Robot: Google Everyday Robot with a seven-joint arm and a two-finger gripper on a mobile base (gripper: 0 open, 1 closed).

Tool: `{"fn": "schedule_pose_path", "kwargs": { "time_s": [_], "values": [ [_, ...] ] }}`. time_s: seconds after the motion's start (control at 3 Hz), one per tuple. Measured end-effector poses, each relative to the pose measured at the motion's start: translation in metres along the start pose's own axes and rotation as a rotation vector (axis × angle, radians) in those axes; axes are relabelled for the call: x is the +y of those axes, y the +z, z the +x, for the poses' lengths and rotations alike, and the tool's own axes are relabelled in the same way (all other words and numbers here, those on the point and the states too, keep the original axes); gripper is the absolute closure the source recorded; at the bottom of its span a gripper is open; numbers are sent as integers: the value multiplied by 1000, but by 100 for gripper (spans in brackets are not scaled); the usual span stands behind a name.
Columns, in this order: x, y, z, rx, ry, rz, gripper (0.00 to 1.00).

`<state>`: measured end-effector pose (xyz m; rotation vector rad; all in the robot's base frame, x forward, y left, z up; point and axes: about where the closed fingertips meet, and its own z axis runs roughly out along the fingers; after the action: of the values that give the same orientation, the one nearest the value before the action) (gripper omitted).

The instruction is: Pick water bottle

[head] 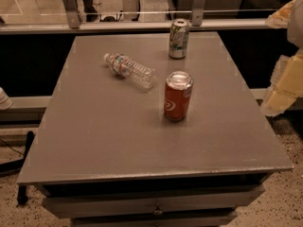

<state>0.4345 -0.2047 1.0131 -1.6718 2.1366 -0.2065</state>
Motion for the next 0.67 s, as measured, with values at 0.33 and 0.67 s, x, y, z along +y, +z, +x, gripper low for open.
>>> {"fn": "schedule_pose_path", "kwargs": {
  "time_s": [0.33, 0.67],
  "values": [
    [0, 0, 0, 0, 0, 0, 0],
    [-15, 6, -36, -61, -27, 25, 0]
  ]
}}
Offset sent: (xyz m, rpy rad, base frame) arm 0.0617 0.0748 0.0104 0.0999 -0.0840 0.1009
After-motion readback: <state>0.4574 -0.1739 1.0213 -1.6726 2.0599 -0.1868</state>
